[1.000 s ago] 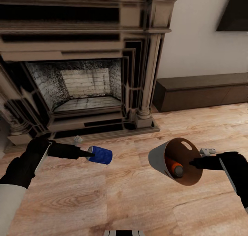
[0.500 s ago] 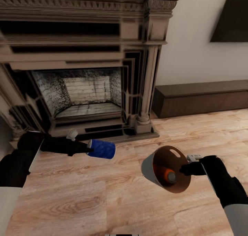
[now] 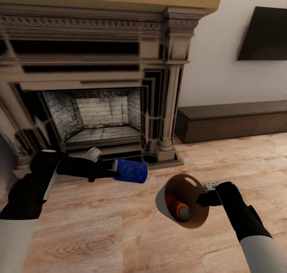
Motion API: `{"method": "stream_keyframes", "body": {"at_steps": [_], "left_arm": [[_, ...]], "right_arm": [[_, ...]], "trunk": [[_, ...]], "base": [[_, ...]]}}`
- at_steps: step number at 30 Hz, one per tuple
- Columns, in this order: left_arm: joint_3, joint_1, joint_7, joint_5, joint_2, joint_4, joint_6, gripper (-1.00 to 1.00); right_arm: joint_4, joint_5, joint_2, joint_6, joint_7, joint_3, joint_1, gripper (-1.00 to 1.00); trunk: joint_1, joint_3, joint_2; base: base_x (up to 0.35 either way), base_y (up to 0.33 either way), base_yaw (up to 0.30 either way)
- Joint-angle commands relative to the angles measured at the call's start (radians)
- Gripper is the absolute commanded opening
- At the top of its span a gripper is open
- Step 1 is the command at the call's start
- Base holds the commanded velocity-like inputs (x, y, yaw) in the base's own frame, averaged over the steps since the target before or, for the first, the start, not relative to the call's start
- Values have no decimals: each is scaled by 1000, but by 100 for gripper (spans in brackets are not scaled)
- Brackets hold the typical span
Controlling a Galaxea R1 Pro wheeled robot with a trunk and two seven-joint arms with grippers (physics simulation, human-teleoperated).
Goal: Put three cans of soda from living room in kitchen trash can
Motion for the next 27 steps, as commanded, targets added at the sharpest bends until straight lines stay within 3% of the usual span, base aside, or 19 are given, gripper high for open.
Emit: {"method": "stream_keyframes", "body": {"at_steps": [1, 6, 12, 18, 21, 25, 27], "left_arm": [[0, 0, 0, 0, -17, -9, 0, -100], [-1, 34, 0, 21, -86, -66, 0, -100], [-6, 47, 1, 26, -105, -78, 0, -100], [-8, 47, 4, 21, -111, -78, 0, -100], [-8, 47, 12, 17, -129, -77, 0, -100], [-10, 48, 99, 16, -184, -74, 0, -100], [-42, 48, 186, 15, -216, -73, 0, -100]], "right_arm": [[4, -19, 8, 5, -5, 2, 0, -100], [15, -13, 53, 5, -49, 14, 0, -100], [18, -12, 80, 5, -82, 28, 0, -100], [18, -12, 84, 5, -87, 31, -1, -100], [18, -12, 93, 5, -87, 44, -2, -100], [21, -12, 98, 5, -88, 65, -2, -100], [26, -12, 100, 5, -88, 72, -2, -100]], "trunk": [[0, 4, 0], [-3, 23, 1], [-5, 47, 3], [-8, 70, 4], [-9, 81, 5], [-9, 81, 5], [-9, 81, 5]], "base": [[0, 0, 0], [0, 0, 0], [0, 0, 0], [0, 0, 0], [0, 0, 0], [0, 0, 0], [0, 0, 0]]}}
